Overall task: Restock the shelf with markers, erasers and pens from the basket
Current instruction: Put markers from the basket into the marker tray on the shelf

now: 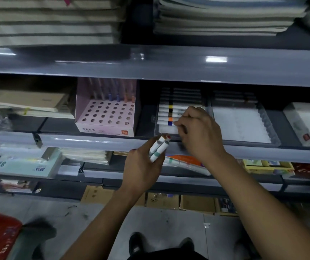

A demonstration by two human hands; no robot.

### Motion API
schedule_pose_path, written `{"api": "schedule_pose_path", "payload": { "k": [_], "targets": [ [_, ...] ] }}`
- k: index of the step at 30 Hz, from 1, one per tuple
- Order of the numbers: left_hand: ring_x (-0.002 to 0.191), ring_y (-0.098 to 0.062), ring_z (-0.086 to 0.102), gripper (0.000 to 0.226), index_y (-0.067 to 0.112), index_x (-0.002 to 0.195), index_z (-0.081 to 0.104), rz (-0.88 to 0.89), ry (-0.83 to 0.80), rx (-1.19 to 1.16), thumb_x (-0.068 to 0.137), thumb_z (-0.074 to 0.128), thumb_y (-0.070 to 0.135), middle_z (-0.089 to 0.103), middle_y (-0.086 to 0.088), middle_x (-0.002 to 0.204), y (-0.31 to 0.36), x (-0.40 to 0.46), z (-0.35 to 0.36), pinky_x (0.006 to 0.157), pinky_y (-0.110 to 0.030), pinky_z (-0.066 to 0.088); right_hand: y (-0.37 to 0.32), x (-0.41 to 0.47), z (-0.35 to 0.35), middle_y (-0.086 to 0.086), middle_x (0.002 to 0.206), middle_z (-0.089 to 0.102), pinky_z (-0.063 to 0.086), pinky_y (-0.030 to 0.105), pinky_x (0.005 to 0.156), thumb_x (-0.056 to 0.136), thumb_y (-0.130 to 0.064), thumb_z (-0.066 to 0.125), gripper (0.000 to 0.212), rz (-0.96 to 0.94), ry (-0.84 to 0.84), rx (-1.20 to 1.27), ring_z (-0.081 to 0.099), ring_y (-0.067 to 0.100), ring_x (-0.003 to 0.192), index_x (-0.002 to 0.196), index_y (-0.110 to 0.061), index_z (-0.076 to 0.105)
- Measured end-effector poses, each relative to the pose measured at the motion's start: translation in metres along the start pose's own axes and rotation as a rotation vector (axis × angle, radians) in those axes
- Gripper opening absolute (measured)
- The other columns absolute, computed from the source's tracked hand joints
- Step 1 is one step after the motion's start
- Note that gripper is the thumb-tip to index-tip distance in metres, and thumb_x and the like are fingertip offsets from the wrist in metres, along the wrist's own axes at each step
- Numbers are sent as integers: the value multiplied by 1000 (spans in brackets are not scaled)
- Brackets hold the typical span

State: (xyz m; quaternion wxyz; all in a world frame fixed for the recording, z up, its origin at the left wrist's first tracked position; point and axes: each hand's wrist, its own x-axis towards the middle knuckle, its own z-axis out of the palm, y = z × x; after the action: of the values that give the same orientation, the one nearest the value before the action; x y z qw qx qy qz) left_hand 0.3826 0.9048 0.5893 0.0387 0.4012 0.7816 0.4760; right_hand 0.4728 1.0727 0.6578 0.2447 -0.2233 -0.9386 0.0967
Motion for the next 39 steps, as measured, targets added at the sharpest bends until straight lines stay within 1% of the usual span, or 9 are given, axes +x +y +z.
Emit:
{"api": "schedule_pose_path", "payload": {
  "k": [5,8,13,15,17,21,26,31,39],
  "targets": [
    [63,2,62,19,42,116,60,0,-5,-39,97,63,39,63,36,78,-2,-1,0,55,-5,39,-3,3,-1,2,100,65,54,37,74,92,-10,74,16,26,-48,-15,59,25,102,104,-15,82],
    [55,1,56,5,31,101,61,-40,-8,-100,99,65,34,61,29,68,3,0,0,53,-5,36,-1,4,-1,1,103,64,56,41,79,93,-11,73,18,46,-60,22,58,25,105,108,-16,81],
    [51,-4,45,23,35,76,55,-217,-58,-425,95,67,31,52,11,59,23,2,-1,50,-19,40,-2,-13,-2,1,104,63,56,41,84,94,-9,70,25,12,34,116,58,22,106,117,-15,78],
    [50,-13,45,6,23,88,61,-349,-104,-702,92,63,27,49,3,59,28,3,-4,48,-28,42,-6,-20,-1,-1,102,63,55,39,86,95,-8,68,23,31,85,221,60,21,104,115,-15,77],
    [52,-18,44,13,11,100,66,-467,-133,-950,92,59,19,46,-3,62,33,4,-6,50,-31,43,-10,-25,0,-1,101,64,56,40,85,96,-8,67,20,56,112,327,62,19,100,111,-13,78],
    [62,-26,60,11,11,107,71,-535,-155,-1173,102,62,14,57,-11,70,44,7,-9,63,-39,57,-16,-34,-4,-5,102,66,57,32,82,98,-10,65,16,83,125,464,65,12,97,106,-14,77],
    [107,-41,72,30,8,131,63,-585,-184,-1385,104,57,18,72,-28,112,51,9,-13,93,-49,60,-20,-45,-9,-8,93,63,53,35,73,96,-11,65,8,91,154,508,62,12,89,95,-15,71],
    [119,-30,70,28,14,131,64,-610,-137,-1441,107,53,20,74,-15,122,55,10,-16,97,-43,59,-25,-57,-9,-12,87,55,49,29,69,90,-25,72,12,24,181,503,57,11,85,88,-17,63],
    [126,-31,67,33,10,136,60,-569,-144,-1402,107,52,23,69,-15,136,58,11,-15,96,-41,59,-29,-51,-8,-15,87,56,52,29,69,90,-41,71,18,25,-37,481,58,7,80,95,-24,72]
  ]
}}
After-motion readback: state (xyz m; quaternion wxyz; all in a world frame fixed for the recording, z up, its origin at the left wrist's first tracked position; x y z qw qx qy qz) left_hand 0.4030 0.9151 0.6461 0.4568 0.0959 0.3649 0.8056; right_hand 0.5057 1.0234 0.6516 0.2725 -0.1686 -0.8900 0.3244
